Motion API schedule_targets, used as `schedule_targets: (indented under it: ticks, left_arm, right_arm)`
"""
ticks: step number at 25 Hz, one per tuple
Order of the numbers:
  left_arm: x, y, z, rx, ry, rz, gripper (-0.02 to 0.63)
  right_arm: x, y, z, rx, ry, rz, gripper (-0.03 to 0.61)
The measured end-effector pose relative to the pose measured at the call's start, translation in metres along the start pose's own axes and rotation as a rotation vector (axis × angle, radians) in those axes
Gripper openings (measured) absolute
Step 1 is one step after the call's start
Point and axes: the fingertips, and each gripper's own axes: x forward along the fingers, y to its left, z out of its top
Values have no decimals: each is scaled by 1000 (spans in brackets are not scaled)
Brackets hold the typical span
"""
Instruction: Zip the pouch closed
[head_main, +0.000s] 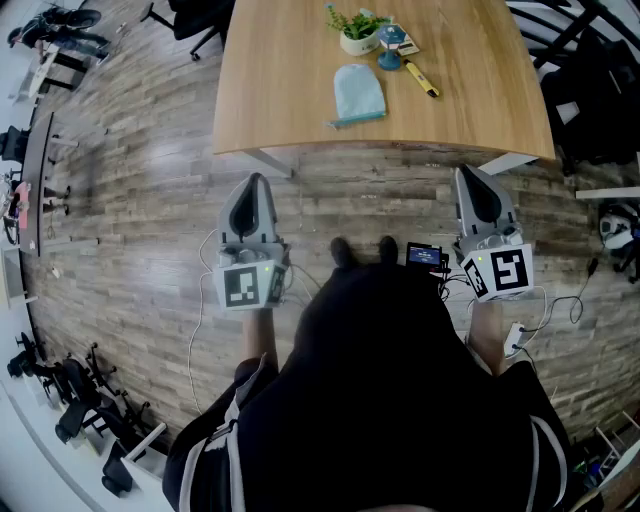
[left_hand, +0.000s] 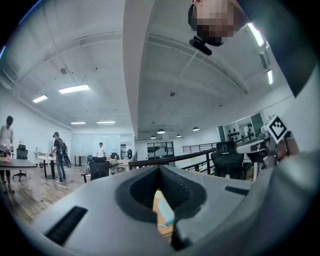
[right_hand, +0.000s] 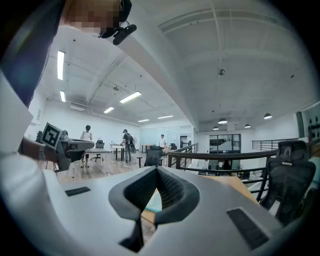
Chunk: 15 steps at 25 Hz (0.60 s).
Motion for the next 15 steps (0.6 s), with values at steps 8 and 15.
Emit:
schedule_targets:
  ticks: [8, 15]
  left_arm:
    - [0, 0, -4, 17, 10, -1, 0]
    - [2, -14, 0, 6, 13, -21, 0]
  right_arm:
    - [-2, -10, -6, 41, 26, -20, 12]
    - [-3, -10, -2, 24, -31, -23, 37]
